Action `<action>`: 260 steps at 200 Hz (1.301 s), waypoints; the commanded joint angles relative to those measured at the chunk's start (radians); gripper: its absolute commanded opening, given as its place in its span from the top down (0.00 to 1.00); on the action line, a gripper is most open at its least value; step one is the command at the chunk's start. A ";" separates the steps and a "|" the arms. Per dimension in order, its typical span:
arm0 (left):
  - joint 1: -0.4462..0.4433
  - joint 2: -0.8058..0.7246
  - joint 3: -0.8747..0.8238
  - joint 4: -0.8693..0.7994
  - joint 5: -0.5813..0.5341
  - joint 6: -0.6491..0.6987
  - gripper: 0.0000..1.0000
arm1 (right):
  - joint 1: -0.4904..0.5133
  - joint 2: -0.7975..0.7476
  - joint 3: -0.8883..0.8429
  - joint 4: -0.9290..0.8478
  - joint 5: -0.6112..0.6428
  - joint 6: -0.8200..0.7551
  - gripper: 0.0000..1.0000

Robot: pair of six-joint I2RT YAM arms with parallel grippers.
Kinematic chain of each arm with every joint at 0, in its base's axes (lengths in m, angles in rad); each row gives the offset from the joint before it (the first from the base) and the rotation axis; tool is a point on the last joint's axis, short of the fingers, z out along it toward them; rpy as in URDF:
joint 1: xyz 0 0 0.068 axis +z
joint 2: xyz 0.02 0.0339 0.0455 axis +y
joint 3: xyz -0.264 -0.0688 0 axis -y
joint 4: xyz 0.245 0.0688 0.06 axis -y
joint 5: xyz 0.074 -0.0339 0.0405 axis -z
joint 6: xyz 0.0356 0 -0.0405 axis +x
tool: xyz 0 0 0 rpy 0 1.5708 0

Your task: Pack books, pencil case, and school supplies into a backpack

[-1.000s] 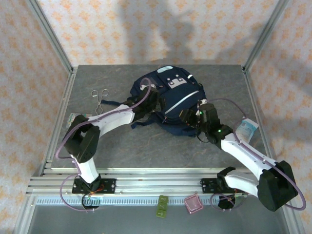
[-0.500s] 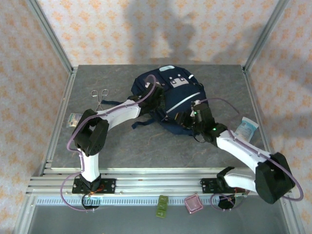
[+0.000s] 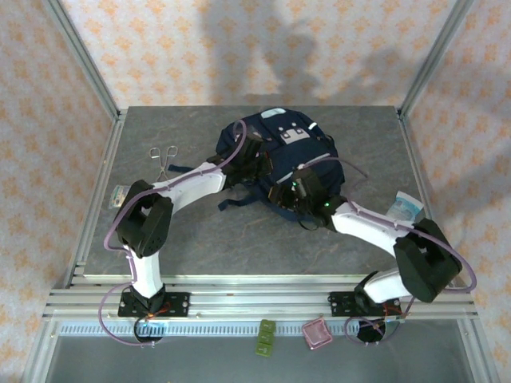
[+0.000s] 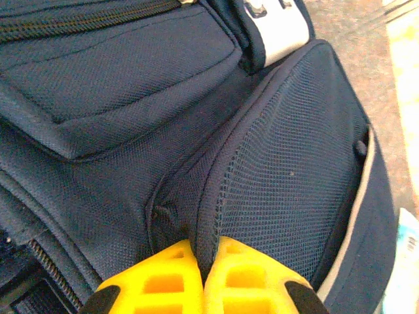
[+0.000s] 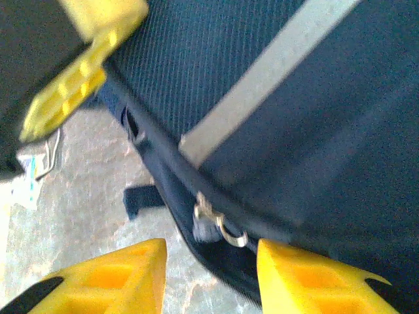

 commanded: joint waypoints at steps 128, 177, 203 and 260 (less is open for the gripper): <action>0.001 -0.083 -0.059 0.175 0.124 -0.088 1.00 | 0.045 0.180 0.216 -0.217 0.293 0.099 1.00; 0.032 -0.084 -0.061 0.123 0.032 -0.028 1.00 | 0.042 0.091 0.194 -0.347 0.321 0.045 1.00; 0.056 -0.091 -0.083 0.110 0.010 -0.005 1.00 | 0.016 0.039 0.152 -0.402 0.358 0.009 1.00; 0.065 -0.095 -0.090 0.099 -0.004 0.015 1.00 | -0.042 0.021 0.122 -0.464 0.378 -0.060 1.00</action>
